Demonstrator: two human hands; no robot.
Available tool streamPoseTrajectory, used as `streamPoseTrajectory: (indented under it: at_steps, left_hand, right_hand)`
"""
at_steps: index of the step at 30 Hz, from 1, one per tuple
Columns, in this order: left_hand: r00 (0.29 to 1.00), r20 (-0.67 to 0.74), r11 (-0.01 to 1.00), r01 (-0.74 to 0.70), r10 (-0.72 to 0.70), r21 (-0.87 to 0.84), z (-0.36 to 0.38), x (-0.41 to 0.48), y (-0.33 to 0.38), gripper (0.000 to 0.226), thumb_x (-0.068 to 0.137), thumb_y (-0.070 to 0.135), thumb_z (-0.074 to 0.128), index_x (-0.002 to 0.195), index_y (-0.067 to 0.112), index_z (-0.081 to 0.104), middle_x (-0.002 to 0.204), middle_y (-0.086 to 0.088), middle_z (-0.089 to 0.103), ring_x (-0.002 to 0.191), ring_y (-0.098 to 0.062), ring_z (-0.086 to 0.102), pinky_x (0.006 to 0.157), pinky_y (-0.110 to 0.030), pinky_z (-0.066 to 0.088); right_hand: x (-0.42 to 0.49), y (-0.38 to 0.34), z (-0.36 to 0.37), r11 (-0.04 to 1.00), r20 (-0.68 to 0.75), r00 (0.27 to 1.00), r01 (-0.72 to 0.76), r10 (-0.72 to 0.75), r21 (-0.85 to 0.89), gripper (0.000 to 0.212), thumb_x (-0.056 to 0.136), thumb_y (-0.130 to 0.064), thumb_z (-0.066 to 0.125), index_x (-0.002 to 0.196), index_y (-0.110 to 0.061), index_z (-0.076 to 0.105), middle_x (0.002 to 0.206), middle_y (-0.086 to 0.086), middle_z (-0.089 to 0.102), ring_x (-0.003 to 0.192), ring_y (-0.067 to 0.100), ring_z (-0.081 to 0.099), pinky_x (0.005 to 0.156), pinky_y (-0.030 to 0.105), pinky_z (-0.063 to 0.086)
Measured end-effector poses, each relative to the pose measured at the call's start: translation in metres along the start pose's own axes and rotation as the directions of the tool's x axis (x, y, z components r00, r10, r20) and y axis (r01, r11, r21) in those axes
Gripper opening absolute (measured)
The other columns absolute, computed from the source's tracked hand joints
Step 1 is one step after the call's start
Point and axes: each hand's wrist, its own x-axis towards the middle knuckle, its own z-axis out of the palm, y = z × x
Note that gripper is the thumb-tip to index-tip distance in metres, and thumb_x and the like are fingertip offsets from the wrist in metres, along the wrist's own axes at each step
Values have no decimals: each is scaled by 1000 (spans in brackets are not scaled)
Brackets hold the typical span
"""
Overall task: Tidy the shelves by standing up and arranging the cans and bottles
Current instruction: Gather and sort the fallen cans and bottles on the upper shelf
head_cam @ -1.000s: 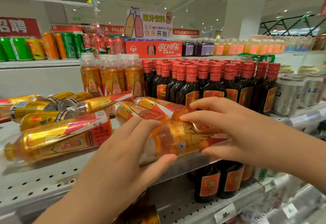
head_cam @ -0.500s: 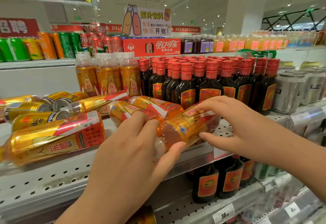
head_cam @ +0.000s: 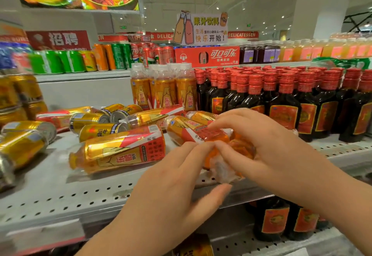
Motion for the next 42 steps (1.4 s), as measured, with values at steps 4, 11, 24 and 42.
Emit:
streamPoseTrajectory:
  at_steps: [4,11,24,42]
  left_hand:
    - [993,-90,997,77,-75,20,-38,-14,-37,43,96,65,45,135,47,46,113,31,54,104,10,53,81,-12,47]
    - [921,-65,905,389,-384,174,-129,-41,-151,38,94,60,49,127,42,55,112,22,61,99,6,53,84,-25,48]
    - [700,309,721,420,-644,551,-188,0,-307,57,94,47,63,144,23,46,139,-5,58,118,-27,57,91,-31,44]
    - [481,350,579,498,-804,645,-143,44,-411,76,87,62,63,148,22,41,140,-7,55,117,-30,57,98,-44,51]
  right_hand:
    - [34,-22,12,999,-3,999,44,-44,-15,36,96,-48,50,128,-37,59,121,-26,56,118,-6,48,98,11,35]
    - [115,-66,53,992,138,986,106,-96,-70,45,93,-52,49,136,-39,50,128,-18,56,119,0,48,100,21,38]
    - [241,-100,131,966,327,936,-46,131,-255,40,98,-52,50,134,-34,54,127,-11,60,99,9,55,79,27,45]
    - [301,-116,200,977,541,839,68,54,-203,55,95,-52,53,145,-32,41,136,-2,56,108,18,56,87,32,48]
